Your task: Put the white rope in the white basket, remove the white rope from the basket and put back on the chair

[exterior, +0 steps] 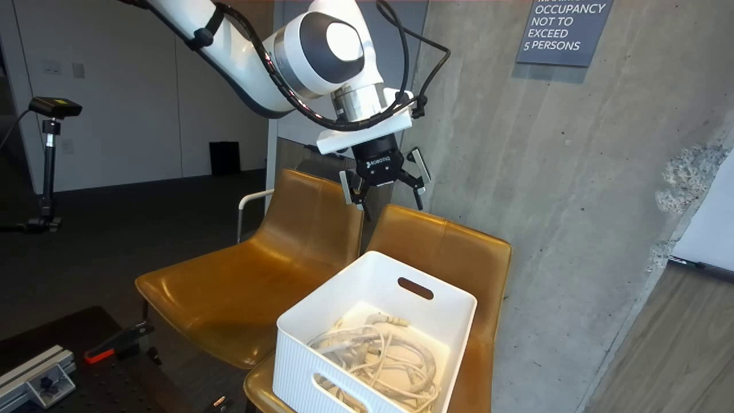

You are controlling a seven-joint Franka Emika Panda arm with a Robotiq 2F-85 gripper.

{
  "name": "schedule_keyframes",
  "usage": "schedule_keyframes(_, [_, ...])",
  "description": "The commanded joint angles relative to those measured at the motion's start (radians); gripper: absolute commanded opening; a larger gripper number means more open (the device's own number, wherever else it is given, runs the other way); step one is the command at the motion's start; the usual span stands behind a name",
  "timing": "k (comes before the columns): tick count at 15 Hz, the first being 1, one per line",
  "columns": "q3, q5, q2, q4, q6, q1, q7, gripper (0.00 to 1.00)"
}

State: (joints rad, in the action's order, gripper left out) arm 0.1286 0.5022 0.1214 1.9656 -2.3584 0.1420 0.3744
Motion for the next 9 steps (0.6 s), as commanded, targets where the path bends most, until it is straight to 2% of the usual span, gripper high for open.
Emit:
schedule_keyframes(1, [0.016, -0.013, 0.030, 0.046, -0.118, 0.020, -0.004, 1.00])
schedule_keyframes(5, [0.036, -0.039, 0.130, 0.078, -0.262, 0.052, -0.016, 1.00])
schedule_keyframes(9, [0.028, -0.129, 0.279, 0.041, -0.325, 0.095, 0.002, 1.00])
